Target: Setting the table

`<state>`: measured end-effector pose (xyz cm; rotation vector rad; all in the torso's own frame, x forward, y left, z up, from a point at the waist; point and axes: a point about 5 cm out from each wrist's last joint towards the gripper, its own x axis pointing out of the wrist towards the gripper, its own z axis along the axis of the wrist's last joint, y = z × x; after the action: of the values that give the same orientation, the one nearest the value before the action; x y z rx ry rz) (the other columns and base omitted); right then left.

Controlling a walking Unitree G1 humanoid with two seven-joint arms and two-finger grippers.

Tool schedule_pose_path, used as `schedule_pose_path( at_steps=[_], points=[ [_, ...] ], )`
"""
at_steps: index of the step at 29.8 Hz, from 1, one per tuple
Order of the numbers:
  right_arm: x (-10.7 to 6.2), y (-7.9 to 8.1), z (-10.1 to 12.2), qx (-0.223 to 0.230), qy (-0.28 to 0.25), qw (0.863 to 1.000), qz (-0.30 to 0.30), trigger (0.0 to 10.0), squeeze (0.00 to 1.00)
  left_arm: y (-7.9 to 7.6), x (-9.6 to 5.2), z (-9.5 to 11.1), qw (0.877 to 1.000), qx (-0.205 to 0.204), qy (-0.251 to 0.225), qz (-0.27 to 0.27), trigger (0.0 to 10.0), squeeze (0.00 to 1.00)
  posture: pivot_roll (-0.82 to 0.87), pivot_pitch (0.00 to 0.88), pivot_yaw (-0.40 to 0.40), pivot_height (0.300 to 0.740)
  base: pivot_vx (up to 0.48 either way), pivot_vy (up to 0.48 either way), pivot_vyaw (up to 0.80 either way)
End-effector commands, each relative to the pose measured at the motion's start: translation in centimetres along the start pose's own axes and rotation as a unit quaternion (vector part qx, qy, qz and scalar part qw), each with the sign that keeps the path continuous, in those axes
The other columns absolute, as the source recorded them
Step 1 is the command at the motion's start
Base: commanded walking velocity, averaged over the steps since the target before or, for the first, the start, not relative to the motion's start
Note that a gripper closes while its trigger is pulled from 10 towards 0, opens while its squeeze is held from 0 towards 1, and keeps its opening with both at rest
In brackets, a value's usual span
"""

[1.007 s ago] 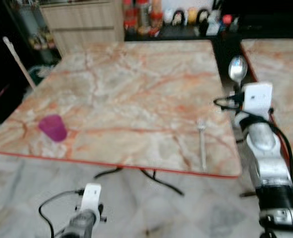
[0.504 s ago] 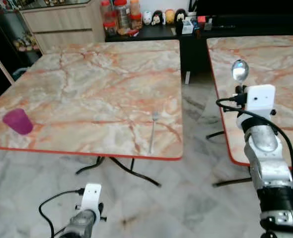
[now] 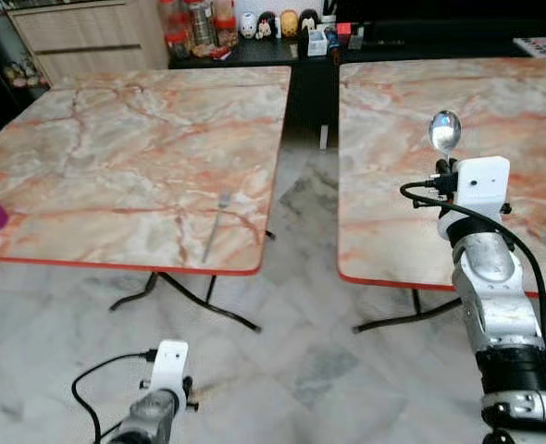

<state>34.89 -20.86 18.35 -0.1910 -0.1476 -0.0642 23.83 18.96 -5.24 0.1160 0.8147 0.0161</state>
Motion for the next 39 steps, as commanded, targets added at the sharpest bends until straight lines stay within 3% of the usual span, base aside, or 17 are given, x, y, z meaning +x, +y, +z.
schedule_pose_path(
  at_steps=[1, 16, 39],
  points=[
    [0.21, -0.21, 0.64, 0.004, -0.011, 1.000, -0.004, 10.0, 0.00, 0.18, -0.03, -0.13, 1.000, 0.009, 0.002, 0.003, 10.0, 0.00, -0.09, 0.070, 0.093, 0.740, 0.000, -0.401, 0.00],
    [0.41, -0.13, 0.59, 0.014, -0.009, 1.000, -0.007, 10.0, 0.00, 0.19, -0.05, -0.21, 1.000, 0.010, 0.003, 0.003, 10.0, 0.00, -0.09, 0.049, 0.092, 0.740, 0.000, -0.400, 0.00],
    [0.24, -0.64, 0.12, 0.015, 0.004, 1.000, -0.024, 10.0, 0.00, 0.22, 0.00, 0.05, 1.000, -0.003, -0.001, 0.008, 10.0, 0.00, -0.08, 0.092, 0.094, 0.740, 0.000, -0.365, 0.00]
  ],
)
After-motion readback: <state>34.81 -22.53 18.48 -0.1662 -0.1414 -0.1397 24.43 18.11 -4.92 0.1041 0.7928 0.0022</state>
